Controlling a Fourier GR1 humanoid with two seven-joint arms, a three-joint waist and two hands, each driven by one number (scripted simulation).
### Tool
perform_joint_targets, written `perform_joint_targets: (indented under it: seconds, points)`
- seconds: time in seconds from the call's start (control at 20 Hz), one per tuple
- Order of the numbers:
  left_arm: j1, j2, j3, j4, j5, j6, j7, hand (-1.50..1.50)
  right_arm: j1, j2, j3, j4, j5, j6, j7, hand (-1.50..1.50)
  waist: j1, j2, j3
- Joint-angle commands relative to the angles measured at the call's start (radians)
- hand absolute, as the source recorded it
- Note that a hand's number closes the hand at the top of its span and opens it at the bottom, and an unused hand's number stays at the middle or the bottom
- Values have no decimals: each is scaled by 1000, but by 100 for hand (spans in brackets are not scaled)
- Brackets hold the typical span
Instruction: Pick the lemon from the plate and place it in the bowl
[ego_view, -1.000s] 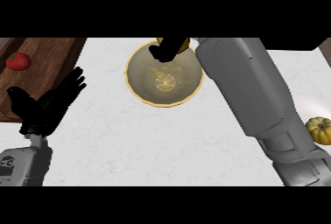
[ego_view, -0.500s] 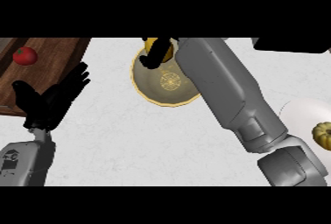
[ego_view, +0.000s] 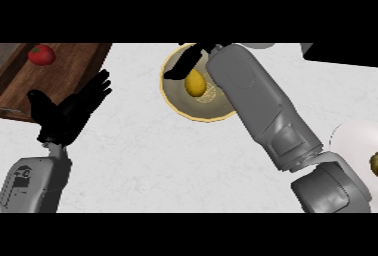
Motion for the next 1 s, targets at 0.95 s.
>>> perform_joint_targets:
  seconds: [0.95]
  points:
    - [47,10,30,-7,0,10,-4,0,22,-235,-126,112,-97,-164,-356,-150,-73,-12,2]
